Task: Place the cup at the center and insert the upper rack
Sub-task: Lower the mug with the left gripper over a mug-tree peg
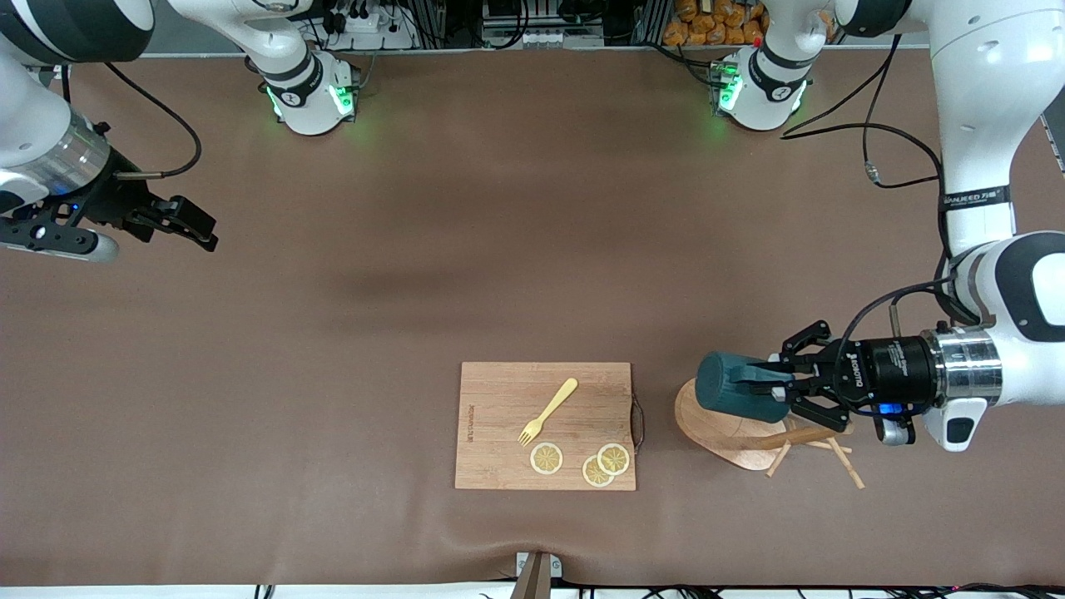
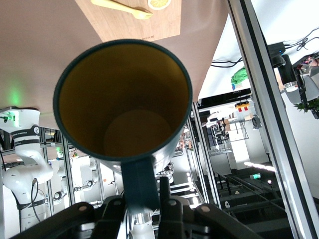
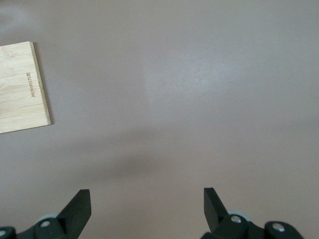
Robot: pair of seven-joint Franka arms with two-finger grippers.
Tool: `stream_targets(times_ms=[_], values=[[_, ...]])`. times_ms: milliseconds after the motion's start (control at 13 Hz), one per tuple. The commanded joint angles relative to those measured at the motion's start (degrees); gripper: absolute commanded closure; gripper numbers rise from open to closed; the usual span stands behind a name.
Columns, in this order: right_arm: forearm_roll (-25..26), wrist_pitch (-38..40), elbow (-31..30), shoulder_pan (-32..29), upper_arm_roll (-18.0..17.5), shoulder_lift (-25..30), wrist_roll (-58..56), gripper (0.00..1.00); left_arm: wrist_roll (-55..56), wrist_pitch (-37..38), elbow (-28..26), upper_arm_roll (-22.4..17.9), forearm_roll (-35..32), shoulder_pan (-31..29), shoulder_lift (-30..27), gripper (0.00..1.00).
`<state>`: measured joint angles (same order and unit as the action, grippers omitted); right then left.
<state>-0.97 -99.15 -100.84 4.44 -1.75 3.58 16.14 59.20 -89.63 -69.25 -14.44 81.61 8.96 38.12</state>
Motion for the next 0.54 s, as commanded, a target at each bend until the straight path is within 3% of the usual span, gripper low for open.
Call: stream_targets(times_ms=[0, 460], values=[[0.01, 0.36, -0.32, 0.13, -0.1, 1.17, 0.82, 0.0, -1.89, 0.86, 0.43, 0.38, 1.62, -0.78, 0.82, 1.0], [0.01, 0.36, -0.32, 0.22, -0.1, 1.17, 0.91, 0.0, -4.53, 0.86, 0.43, 0.38, 1.71, -2.72, 2.22, 1.0]])
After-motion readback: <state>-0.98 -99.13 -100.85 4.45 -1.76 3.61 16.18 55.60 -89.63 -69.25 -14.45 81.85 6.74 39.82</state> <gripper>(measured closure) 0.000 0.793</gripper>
